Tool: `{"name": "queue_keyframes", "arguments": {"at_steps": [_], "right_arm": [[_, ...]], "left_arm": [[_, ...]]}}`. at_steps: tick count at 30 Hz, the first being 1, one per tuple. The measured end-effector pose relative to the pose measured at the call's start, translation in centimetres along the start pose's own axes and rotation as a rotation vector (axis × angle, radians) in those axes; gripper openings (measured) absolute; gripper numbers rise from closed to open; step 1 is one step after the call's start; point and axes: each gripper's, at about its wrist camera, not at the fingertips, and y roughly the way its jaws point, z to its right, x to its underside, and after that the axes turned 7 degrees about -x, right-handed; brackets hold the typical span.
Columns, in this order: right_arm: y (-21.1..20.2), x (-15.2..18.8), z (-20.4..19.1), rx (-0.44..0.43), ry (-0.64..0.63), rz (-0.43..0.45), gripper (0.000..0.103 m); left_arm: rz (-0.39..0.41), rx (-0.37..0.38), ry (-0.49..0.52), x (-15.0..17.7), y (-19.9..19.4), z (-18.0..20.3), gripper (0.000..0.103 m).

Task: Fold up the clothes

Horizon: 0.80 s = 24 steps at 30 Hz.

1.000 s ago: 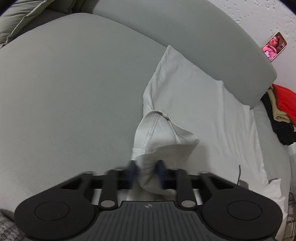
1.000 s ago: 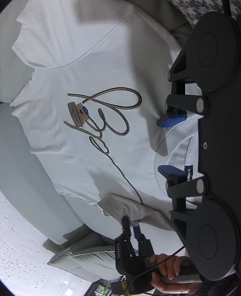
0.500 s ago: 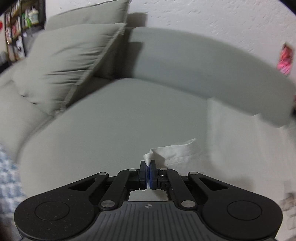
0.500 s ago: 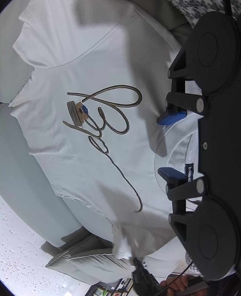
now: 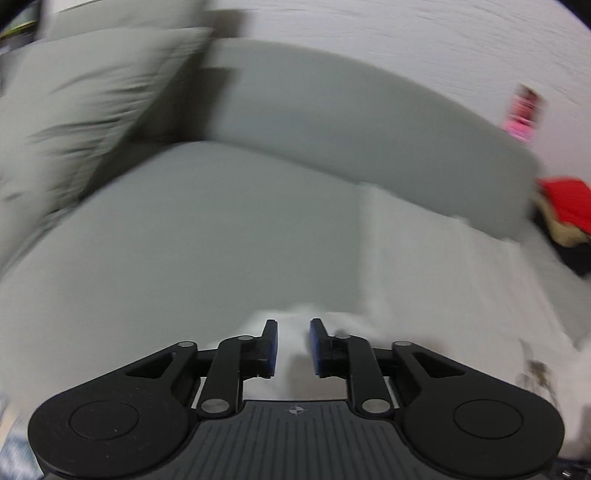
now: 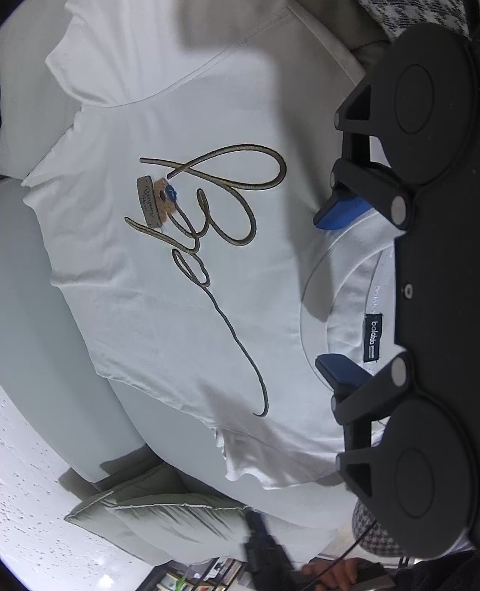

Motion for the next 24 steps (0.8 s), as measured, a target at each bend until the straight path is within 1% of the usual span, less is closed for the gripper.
{"name": "queue_keyframes", "arguments": {"at_steps": [1, 4, 6, 7, 8, 9, 11, 12, 14, 15, 16, 17, 18, 21, 22, 23, 24], "right_arm": [[0.0, 0.0, 0.0, 0.003, -0.002, 0.001, 0.073], [0.0, 0.2, -0.2, 0.014, -0.012, 0.002, 0.072], [0.0, 0.2, -0.2, 0.019, -0.019, 0.001, 0.072], [-0.1, 0.2, -0.2, 0.02, -0.019, 0.001, 0.071], [-0.2, 0.2, -0.2, 0.022, -0.018, 0.001, 0.07], [-0.2, 0.2, -0.2, 0.019, -0.014, 0.001, 0.069], [-0.6, 0.1, 0.2, 0.007, 0.009, 0.004, 0.069], [-0.8, 0.1, 0.5, 0.002, 0.027, 0.006, 0.069], [-1.6, -0.2, 1.2, -0.002, 0.07, 0.012, 0.069], [-2.0, -0.4, 1.6, -0.004, 0.092, 0.016, 0.069], [-2.5, -0.6, 2.1, -0.002, 0.118, 0.025, 0.069], [-3.2, -0.7, 2.7, 0.002, 0.146, 0.044, 0.069], [-3.9, -0.9, 3.3, 0.005, 0.175, 0.066, 0.069], [-6.6, -1.5, 5.5, 0.025, 0.243, 0.159, 0.069], [-7.5, -1.7, 6.2, 0.034, 0.264, 0.191, 0.069], [-8.1, -1.9, 6.8, 0.049, 0.28, 0.221, 0.069], [-8.6, -2.0, 7.3, 0.063, 0.296, 0.244, 0.069]], "left_arm": [[-0.012, 0.025, 0.036, 0.1, 1.0, 1.7, 0.023], [-0.078, 0.093, 0.104, 0.4, 4.9, 5.2, 0.024], [-0.137, 0.075, 0.104, 0.7, 7.2, 5.9, 0.027], [-0.166, 0.008, 0.085, 0.8, 7.9, 5.3, 0.024], [-0.194, -0.076, 0.062, 1.0, 8.5, 4.5, 0.016], [-0.222, -0.16, 0.038, 1.2, 9.1, 3.7, 0.012], [-0.237, -0.217, -0.036, 1.1, 8.7, 1.2, 0.012], [-0.238, -0.284, -0.022, 0.9, 8.2, 0.5, 0.012], [-0.222, -0.5, 0.095, 0.9, 7.4, 0.0, 0.011], [-0.23, -0.576, 0.128, 1.0, 7.1, -0.5, 0.009], [-0.244, -0.593, 0.119, 1.0, 6.5, -1.4, 0.008], [-0.239, -0.581, 0.1, 1.0, 5.7, -2.0, 0.01], [-0.228, -0.565, 0.083, 1.0, 4.7, -2.5, 0.015], [-0.174, -0.516, 0.056, 1.3, 1.5, -2.9, 0.015], [-0.155, -0.481, 0.055, 1.6, 0.5, -2.4, 0.016], [-0.136, -0.441, 0.056, 1.9, -0.5, -1.7, 0.02], [-0.117, -0.39, 0.056, 2.0, -1.3, -0.9, 0.022]]}}
